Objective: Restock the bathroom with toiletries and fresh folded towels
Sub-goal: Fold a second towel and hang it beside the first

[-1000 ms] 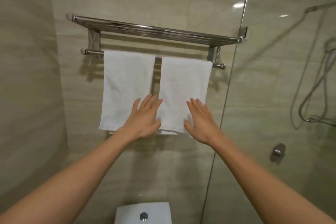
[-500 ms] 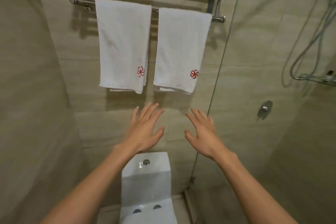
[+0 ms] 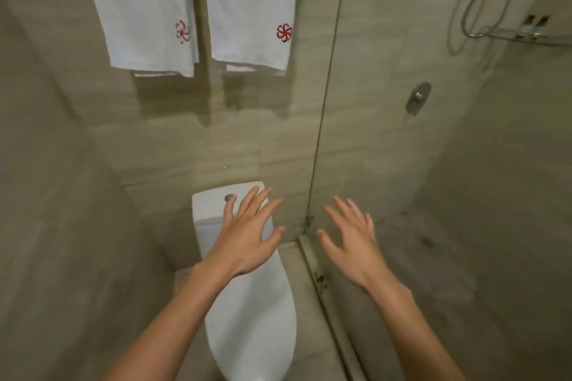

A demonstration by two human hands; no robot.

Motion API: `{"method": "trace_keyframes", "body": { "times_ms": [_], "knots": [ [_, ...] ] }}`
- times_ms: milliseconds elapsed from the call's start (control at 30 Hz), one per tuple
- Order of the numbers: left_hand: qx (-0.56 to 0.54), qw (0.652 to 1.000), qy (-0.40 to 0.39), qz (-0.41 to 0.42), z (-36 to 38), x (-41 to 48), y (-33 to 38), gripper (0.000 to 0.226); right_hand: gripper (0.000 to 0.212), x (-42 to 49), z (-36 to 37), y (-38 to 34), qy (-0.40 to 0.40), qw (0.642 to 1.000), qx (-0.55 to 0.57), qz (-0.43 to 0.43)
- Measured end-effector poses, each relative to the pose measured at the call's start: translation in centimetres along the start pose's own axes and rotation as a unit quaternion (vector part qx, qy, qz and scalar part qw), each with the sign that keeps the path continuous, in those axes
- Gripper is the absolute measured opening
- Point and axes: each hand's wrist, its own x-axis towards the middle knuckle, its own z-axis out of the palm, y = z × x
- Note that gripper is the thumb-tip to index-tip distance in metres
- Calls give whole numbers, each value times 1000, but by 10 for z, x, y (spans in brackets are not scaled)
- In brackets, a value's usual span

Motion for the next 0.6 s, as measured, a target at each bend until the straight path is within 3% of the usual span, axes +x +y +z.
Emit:
{"method": "trace_keyframes", "body": {
  "times_ms": [333,600],
  "knots": [
    [-93,994,-51,20,52,-91,69,56,52,-127,10,36,17,994,66,80],
    [-127,978,-125,111,79,-110,93,54,48,-207,14,38,56,972,76,215]
  ]
}}
